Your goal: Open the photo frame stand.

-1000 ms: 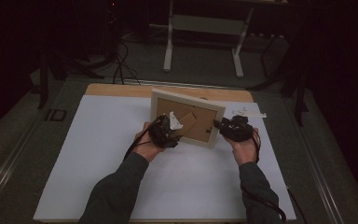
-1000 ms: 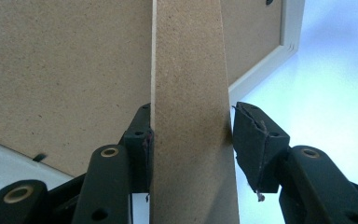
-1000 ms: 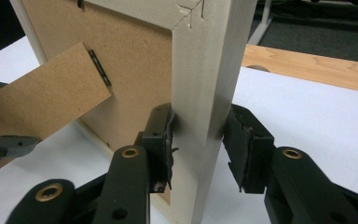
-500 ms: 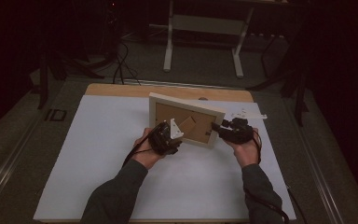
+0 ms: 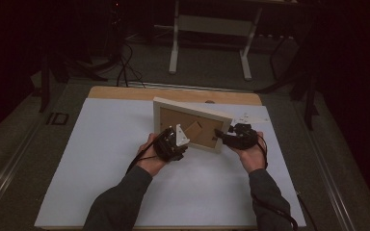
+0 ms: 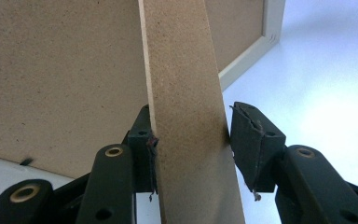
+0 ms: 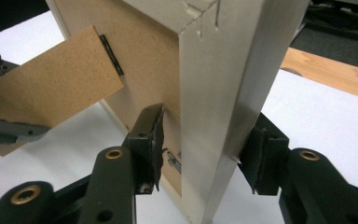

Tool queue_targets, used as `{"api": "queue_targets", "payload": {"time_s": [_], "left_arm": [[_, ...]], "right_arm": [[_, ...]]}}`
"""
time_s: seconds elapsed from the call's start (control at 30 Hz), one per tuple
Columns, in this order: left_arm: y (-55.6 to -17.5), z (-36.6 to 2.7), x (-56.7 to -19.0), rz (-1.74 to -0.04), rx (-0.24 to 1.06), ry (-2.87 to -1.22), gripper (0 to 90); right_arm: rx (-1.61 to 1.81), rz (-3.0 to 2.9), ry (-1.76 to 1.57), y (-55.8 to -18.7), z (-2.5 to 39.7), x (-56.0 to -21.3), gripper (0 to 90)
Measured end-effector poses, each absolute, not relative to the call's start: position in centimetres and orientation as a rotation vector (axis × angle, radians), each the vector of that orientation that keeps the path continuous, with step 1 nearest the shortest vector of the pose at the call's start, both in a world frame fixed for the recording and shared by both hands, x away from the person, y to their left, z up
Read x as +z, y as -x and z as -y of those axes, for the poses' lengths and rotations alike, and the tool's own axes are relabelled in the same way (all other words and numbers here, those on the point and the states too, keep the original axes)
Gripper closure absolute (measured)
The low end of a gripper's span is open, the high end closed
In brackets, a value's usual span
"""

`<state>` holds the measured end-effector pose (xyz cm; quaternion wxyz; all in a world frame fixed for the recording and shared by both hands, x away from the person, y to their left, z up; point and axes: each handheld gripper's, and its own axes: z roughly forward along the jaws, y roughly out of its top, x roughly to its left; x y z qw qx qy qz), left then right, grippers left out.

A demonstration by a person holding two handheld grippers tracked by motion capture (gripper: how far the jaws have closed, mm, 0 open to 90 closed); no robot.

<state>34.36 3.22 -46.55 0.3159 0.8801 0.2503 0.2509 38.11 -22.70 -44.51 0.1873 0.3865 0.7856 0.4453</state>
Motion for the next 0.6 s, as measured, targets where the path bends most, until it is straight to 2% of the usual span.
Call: {"api": "queue_targets", "payload": {"time_s": [0.6], "left_arm": [[-35.2,-3.4,-46.9,-0.709,0.686,-2.309,55.6]], "right_arm": [[1.156,-2.147,-1.029,-37.4,21.4,-44.7,57.5]]}}
